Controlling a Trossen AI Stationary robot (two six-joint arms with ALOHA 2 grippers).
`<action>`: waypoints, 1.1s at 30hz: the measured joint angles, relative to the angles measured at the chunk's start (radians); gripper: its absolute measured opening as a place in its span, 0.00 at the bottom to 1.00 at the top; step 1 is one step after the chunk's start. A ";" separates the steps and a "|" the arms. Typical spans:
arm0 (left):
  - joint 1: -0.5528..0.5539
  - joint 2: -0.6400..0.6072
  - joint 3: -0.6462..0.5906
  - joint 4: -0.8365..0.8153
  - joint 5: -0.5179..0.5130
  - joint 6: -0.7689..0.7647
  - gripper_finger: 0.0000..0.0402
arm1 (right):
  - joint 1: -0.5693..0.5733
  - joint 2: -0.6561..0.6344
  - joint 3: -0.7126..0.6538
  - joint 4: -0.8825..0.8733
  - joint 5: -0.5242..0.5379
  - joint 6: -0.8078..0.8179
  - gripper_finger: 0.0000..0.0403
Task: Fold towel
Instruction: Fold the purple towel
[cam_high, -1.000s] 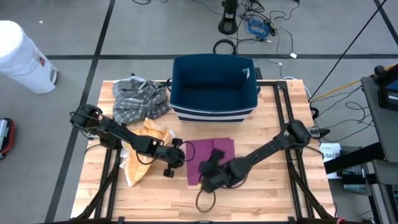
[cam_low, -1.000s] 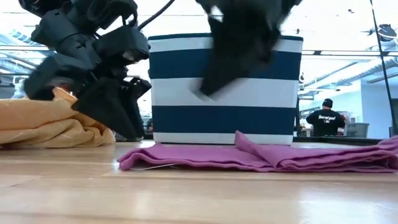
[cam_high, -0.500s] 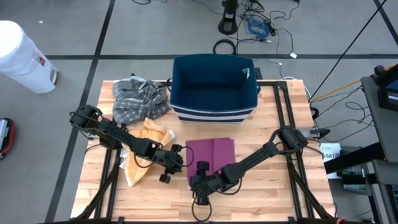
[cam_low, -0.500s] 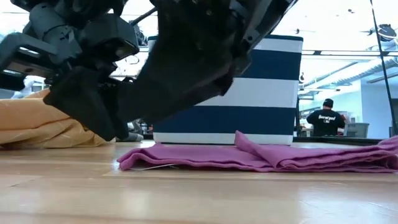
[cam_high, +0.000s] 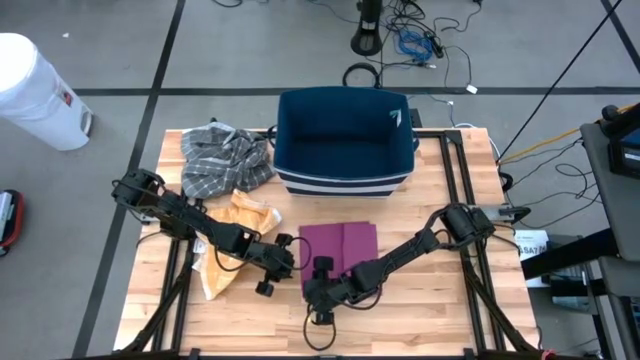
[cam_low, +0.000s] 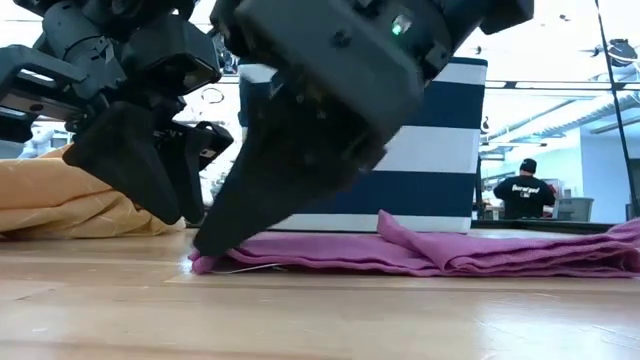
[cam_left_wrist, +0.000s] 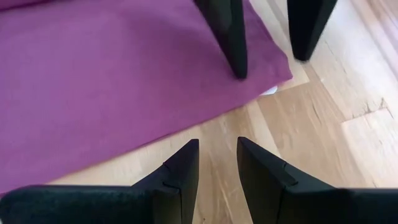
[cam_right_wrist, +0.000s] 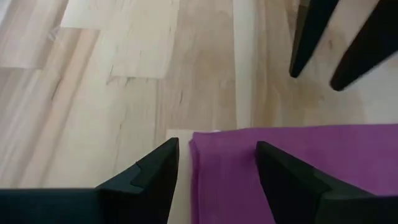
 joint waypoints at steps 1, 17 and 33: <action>0.000 0.000 0.000 0.000 0.001 0.000 0.29 | 0.000 0.001 -0.001 -0.008 0.002 -0.003 0.50; -0.016 0.000 0.000 0.051 0.003 0.053 0.29 | 0.007 -0.023 0.000 -0.075 0.191 0.032 0.01; 0.000 0.000 0.000 0.254 -0.119 0.111 0.29 | 0.156 -0.141 0.001 -0.320 0.528 0.414 0.00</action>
